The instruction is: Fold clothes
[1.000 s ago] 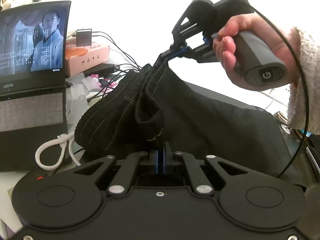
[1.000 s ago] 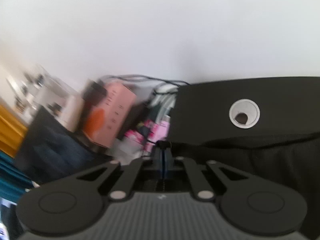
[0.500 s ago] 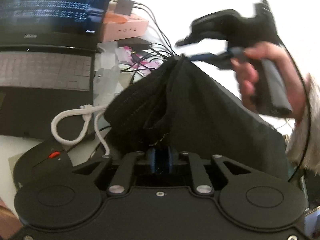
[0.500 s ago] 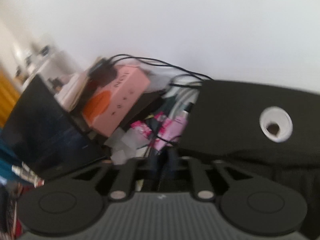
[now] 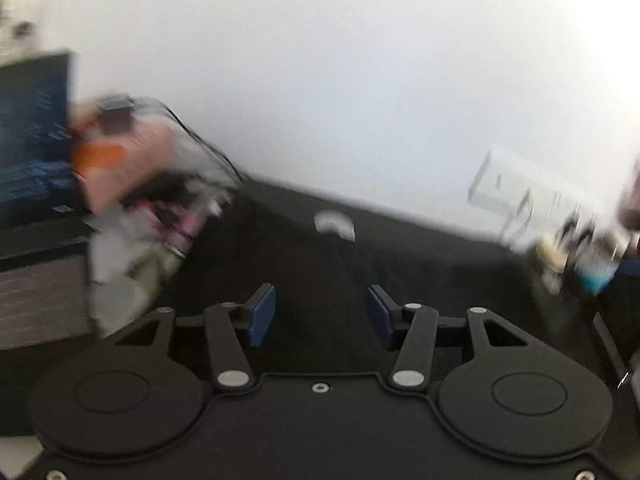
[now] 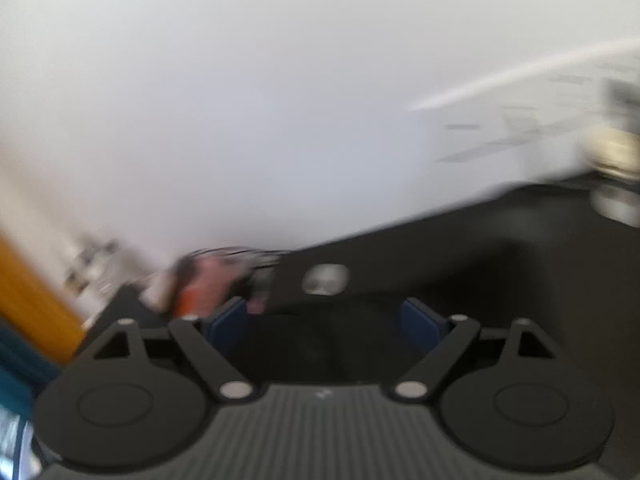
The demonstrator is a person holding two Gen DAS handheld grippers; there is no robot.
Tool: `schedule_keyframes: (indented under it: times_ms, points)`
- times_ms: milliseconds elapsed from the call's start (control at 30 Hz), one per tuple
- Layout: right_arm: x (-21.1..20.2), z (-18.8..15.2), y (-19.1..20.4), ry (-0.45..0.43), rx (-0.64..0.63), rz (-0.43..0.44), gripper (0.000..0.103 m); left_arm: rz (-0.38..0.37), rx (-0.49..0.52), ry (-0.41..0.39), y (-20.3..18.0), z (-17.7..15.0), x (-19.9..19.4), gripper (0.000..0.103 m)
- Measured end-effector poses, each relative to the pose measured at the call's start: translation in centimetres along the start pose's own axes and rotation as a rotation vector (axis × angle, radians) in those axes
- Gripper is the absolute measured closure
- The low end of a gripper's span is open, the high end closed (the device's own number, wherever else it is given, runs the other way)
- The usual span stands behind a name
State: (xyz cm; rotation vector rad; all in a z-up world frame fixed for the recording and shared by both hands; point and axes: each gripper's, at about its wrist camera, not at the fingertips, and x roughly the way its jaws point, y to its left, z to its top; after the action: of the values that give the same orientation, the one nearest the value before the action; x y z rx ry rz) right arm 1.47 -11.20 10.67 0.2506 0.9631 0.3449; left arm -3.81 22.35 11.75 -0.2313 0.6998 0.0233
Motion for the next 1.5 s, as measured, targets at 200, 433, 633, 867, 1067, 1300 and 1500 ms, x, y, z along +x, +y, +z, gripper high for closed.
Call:
schedule_keyframes:
  times_ms: [200,433,633,867,1067,1300,1500]
  points:
    - [-7.2,-4.8,-10.2,-0.023,0.084,-0.155,0.017,0.126,0.095,0.144,-0.6,-2.3,5.6,0.054]
    - [-2.3,-8.0,-14.6,-0.057,0.357,0.011,0.019,0.198,0.198,0.180,-0.6,-4.1,6.2,0.053]
    - [-2.3,-4.0,-17.2,-0.071,0.366,0.109,0.019,0.220,0.118,0.180,-1.7,-2.8,6.4,0.050]
    - [2.6,4.3,-19.1,-0.021,0.208,0.217,0.018,0.129,0.127,0.119,-11.4,-4.3,5.3,0.040]
    - [8.6,9.0,-13.9,-0.062,-0.146,0.201,0.020,0.312,0.028,0.148,-15.4,-6.4,9.1,0.040]
    - [14.7,7.5,-6.9,0.086,-0.464,0.347,0.017,0.463,-0.025,0.151,-15.8,-7.4,9.8,0.031]
    - [16.1,9.5,-11.2,0.078,-0.395,0.412,0.028,0.497,-0.099,0.182,-14.3,-7.0,9.9,0.015]
